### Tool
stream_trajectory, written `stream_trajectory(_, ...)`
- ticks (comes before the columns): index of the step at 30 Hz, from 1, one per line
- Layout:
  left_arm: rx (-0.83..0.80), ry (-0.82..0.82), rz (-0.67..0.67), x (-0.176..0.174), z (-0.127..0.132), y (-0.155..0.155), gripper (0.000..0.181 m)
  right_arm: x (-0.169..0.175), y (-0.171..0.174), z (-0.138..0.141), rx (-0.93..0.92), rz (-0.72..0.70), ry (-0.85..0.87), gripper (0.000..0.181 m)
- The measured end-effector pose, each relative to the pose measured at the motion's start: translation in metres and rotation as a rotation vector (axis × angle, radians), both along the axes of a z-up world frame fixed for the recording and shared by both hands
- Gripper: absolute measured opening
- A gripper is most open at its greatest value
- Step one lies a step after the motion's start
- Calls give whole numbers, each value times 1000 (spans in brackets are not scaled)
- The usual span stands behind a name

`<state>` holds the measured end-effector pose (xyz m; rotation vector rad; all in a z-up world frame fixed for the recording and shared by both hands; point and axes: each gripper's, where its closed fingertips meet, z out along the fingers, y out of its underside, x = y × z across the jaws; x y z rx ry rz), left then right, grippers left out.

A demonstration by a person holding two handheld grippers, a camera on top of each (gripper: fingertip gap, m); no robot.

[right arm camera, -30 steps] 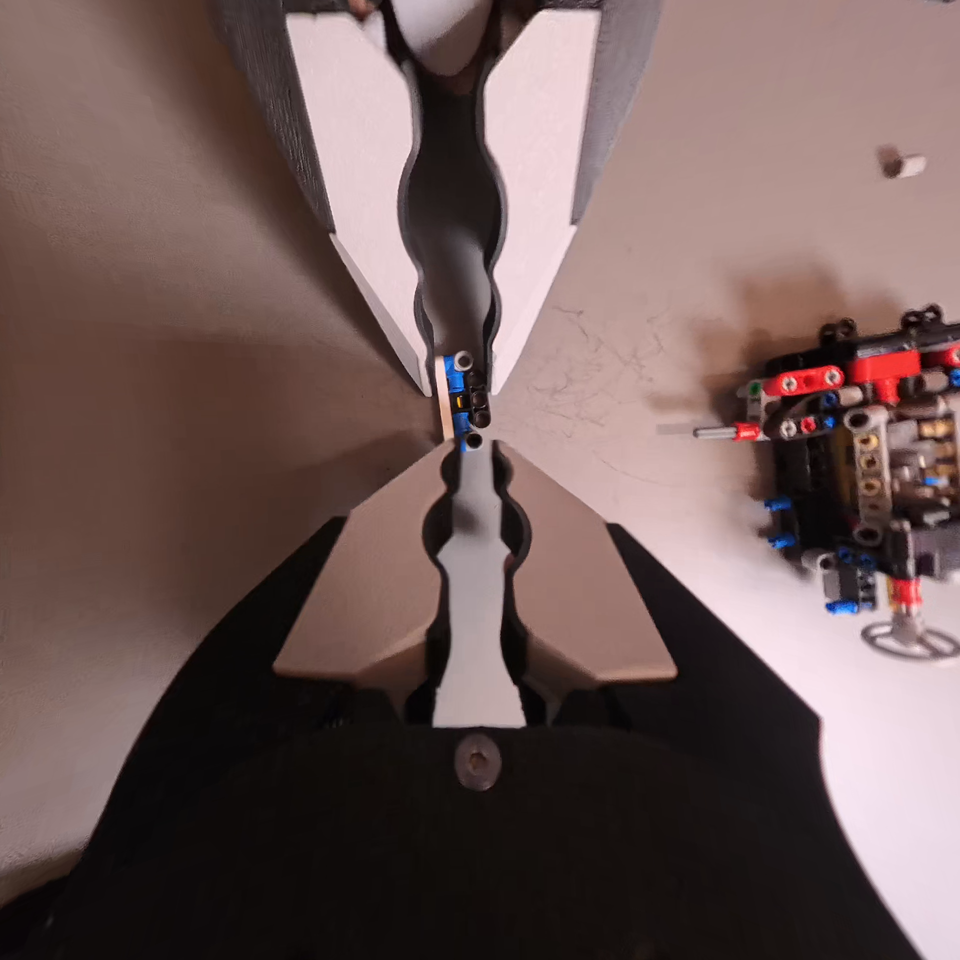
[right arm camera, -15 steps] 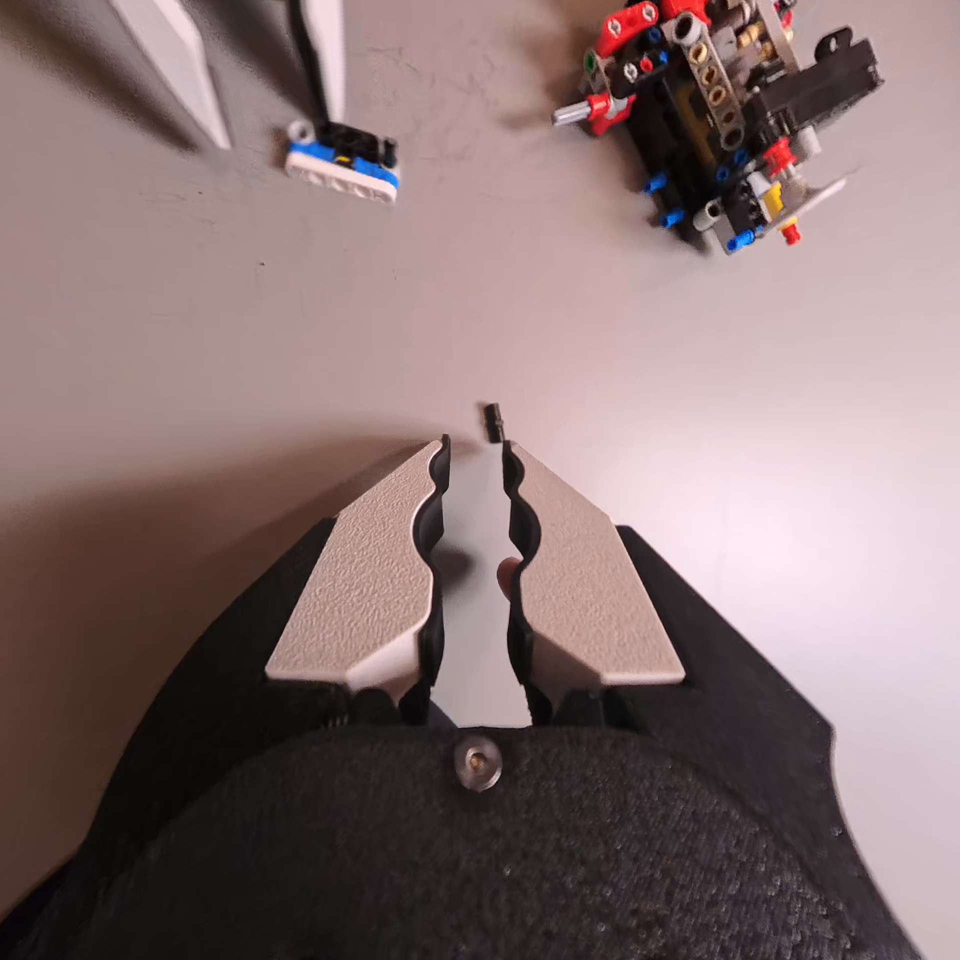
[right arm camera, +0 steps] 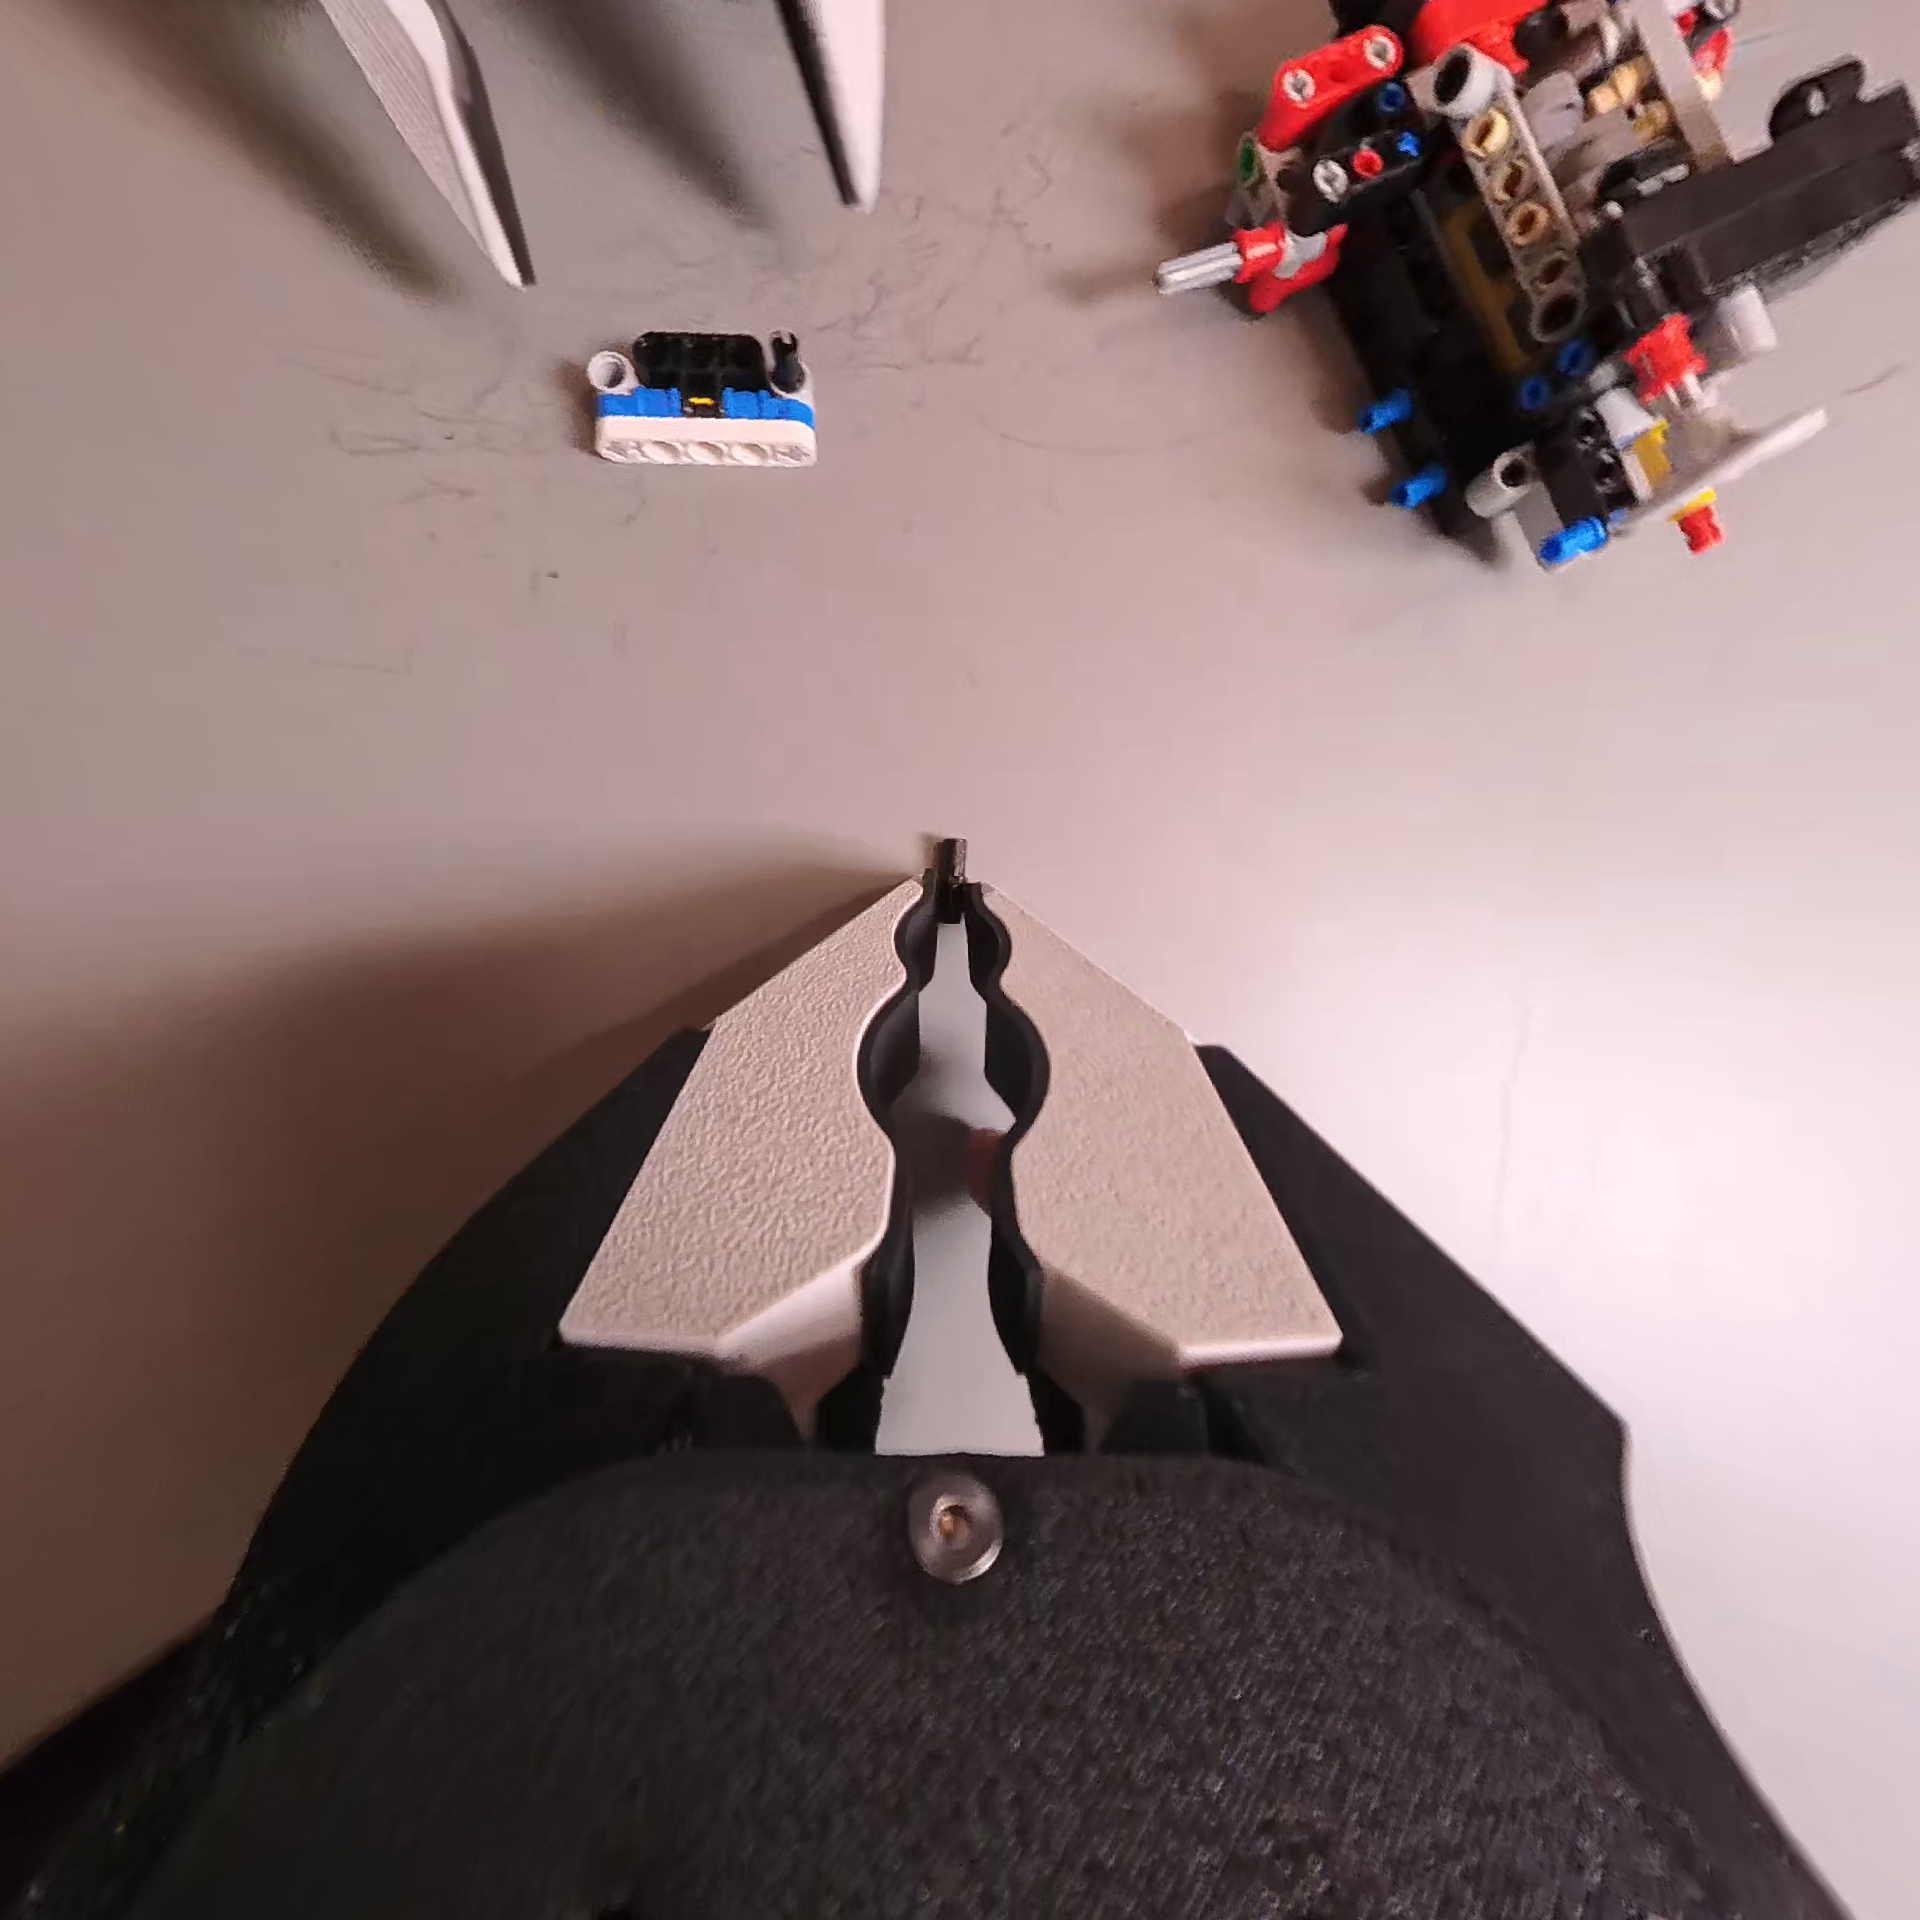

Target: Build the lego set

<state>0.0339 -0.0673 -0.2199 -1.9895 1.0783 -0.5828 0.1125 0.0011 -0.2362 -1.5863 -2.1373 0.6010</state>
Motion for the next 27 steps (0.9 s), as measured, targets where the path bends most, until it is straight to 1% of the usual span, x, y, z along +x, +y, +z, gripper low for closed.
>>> stream_trajectory(2, -12, -9, -81, 8, -2, 1, 68, -6, -10, 0, -1, 58, 14, 3)
stream_trajectory(5, -59, -22, -172, 19, -6, 0, 73, -16, -35, 4, -56, 140, 49, 3)
stream_trajectory(6, -64, -9, -185, 20, -8, 0, 71, -19, -43, 6, -80, 165, 61, 3)
stream_trajectory(9, -91, 47, -207, 20, -14, -6, 58, -29, -66, 12, -153, 205, 104, 3)
stream_trajectory(12, -110, 59, -199, 17, -14, -16, 56, -39, -87, 15, -219, 212, 124, 3)
stream_trajectory(16, -186, 47, -223, 10, -12, -42, 44, -47, -108, 9, -217, 236, 81, 3)
stream_trajectory(18, -218, 35, -239, 8, -11, -55, 40, -49, -106, 5, -179, 223, 51, 3)
stream_trajectory(20, -214, 26, -234, 5, -8, -58, 36, -51, -92, 3, -107, 200, 40, 3)
stream_trajectory(22, -150, 7, -162, 0, -3, -44, 37, -54, -74, 4, -71, 154, 44, 3)
stream_trajectory(25, -62, 11, 0, -12, -2, -9, 46, -58, -48, 9, -29, 74, 72, 3)
stream_trajectory(27, -43, 19, 32, -12, -6, 1, 53, -59, -42, 12, -18, 68, 83, 3)
